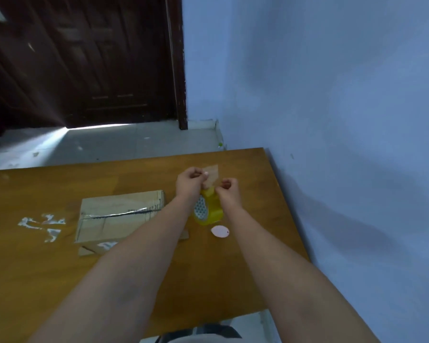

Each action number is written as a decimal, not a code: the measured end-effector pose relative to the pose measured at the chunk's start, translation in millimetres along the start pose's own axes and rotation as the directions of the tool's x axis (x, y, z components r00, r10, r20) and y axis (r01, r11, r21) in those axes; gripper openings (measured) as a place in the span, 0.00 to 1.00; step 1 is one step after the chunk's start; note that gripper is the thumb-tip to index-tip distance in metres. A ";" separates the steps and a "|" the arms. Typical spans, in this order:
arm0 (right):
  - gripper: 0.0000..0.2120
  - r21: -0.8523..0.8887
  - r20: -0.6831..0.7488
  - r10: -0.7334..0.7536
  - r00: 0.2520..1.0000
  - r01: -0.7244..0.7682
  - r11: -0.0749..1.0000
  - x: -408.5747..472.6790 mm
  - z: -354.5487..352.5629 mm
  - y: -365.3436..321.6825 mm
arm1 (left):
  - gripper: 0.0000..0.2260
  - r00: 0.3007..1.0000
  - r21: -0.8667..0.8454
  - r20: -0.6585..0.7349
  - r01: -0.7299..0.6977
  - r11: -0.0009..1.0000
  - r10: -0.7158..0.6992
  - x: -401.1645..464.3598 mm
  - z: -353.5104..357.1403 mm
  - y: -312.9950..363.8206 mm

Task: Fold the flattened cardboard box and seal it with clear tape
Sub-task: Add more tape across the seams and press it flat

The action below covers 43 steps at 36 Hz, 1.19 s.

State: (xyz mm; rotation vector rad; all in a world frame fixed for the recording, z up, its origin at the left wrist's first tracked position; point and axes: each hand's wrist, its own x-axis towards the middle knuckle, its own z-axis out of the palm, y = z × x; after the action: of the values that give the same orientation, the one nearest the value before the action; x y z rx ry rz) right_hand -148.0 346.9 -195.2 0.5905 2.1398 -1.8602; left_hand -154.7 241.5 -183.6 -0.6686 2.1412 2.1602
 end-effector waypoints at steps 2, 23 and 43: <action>0.13 0.024 0.013 -0.009 1.000 0.008 1.000 -1.5 0.6 -11.6 | 0.10 0.999 -0.021 -0.013 -0.039 0.999 0.039 0.5 -4.9 13.4; 0.17 0.091 0.199 -0.375 0.906 0.364 0.927 -33.8 9.3 -109.6 | 0.11 0.954 -0.493 -0.299 -0.170 0.853 0.018 -5.9 -43.0 131.2; 0.23 -0.208 0.074 -0.519 0.852 0.522 0.827 -27.8 -5.3 -151.7 | 0.05 0.980 -0.495 -0.165 0.013 0.869 -0.108 9.8 -20.2 175.7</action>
State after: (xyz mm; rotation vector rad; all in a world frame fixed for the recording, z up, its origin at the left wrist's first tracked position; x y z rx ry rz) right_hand -191.6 332.2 -47.8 -0.0781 2.6430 -1.8014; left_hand -213.2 209.8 -19.4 -0.9860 1.5935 2.7287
